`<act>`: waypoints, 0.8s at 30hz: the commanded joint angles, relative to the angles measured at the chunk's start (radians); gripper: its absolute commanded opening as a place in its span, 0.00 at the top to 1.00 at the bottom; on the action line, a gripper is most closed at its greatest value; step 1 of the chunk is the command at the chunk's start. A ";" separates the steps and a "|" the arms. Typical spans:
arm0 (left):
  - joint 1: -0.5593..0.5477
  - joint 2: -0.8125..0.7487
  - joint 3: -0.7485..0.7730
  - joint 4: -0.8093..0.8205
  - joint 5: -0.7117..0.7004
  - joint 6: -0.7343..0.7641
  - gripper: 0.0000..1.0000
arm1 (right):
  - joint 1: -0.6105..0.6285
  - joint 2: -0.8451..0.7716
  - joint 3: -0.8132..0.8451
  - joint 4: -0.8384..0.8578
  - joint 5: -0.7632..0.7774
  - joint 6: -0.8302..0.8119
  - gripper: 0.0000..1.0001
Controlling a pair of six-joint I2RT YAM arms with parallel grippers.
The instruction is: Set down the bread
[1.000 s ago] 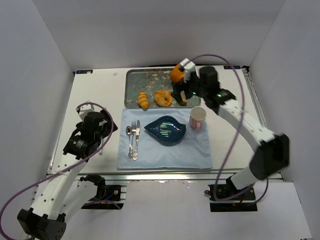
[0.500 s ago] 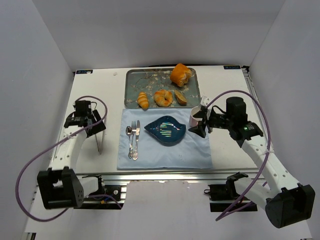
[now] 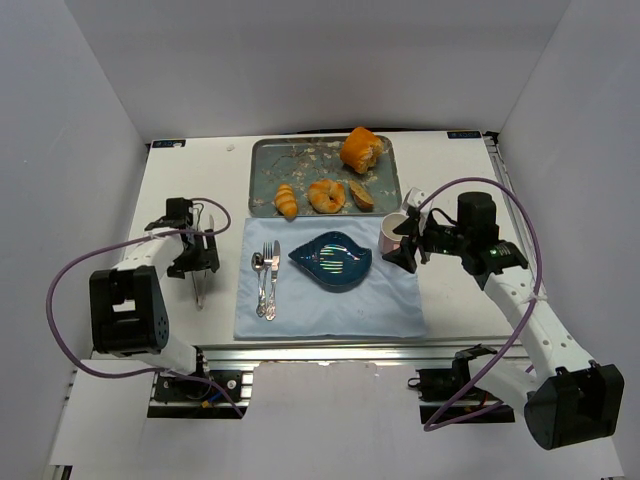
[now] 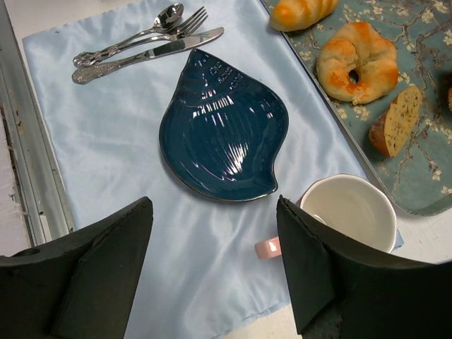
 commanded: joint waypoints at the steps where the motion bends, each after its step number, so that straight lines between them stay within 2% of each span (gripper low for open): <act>1: 0.009 0.018 -0.003 0.093 0.061 0.057 0.14 | -0.012 0.004 0.030 0.016 -0.036 0.025 0.24; 5: 0.018 0.116 -0.027 0.137 0.106 0.053 0.23 | -0.026 0.006 0.039 0.022 -0.040 0.034 0.24; 11: 0.030 0.153 -0.018 0.142 0.116 0.040 0.35 | -0.043 0.000 0.036 0.025 -0.046 0.050 0.24; 14: 0.045 0.168 -0.015 0.136 0.169 0.039 0.56 | -0.051 -0.006 0.033 0.030 -0.051 0.057 0.24; 15: 0.049 0.174 -0.012 0.133 0.179 0.036 0.68 | -0.054 -0.008 0.033 0.030 -0.051 0.057 0.24; 18: 0.050 0.157 0.002 0.122 0.187 0.019 0.86 | -0.058 -0.011 0.038 0.025 -0.053 0.059 0.24; 22: 0.052 0.078 0.057 0.101 0.228 -0.042 0.99 | -0.064 -0.012 0.039 0.023 -0.054 0.060 0.25; 24: 0.049 0.029 0.078 0.095 0.253 -0.070 1.00 | -0.066 -0.012 0.041 0.023 -0.054 0.062 0.24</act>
